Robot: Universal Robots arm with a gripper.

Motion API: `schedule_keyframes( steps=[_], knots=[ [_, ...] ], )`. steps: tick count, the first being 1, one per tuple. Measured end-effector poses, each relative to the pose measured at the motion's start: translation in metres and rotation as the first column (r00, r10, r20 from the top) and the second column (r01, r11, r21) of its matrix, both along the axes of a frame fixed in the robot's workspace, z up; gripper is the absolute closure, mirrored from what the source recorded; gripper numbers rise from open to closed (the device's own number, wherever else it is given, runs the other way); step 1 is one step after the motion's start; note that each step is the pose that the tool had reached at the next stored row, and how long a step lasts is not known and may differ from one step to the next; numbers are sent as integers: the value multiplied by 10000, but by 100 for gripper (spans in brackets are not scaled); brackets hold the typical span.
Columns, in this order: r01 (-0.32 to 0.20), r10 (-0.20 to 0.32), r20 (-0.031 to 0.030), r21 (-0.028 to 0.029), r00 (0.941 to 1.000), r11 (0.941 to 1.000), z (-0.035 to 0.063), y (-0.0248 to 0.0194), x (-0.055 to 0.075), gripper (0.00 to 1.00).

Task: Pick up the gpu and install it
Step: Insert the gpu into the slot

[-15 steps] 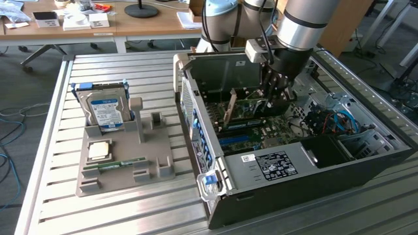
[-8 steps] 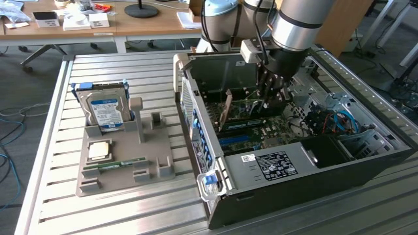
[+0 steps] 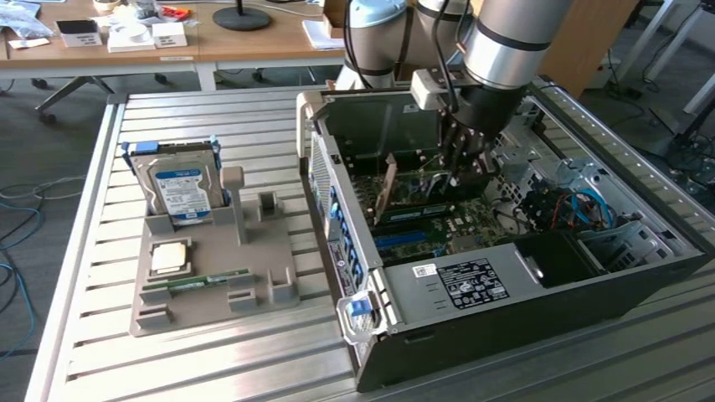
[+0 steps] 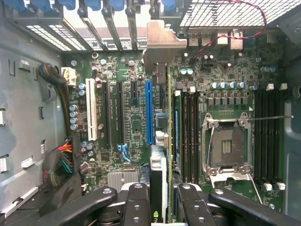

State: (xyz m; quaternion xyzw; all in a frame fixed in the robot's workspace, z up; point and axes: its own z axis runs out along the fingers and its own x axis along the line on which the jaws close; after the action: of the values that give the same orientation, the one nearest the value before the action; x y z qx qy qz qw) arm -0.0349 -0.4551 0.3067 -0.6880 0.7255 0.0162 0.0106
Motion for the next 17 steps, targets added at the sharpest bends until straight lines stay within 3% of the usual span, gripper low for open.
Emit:
schedule_keyframes(
  steps=[17],
  knots=[
    [0,0,-1,-2,10000,10000,-31,0,-1,73]
  ],
)
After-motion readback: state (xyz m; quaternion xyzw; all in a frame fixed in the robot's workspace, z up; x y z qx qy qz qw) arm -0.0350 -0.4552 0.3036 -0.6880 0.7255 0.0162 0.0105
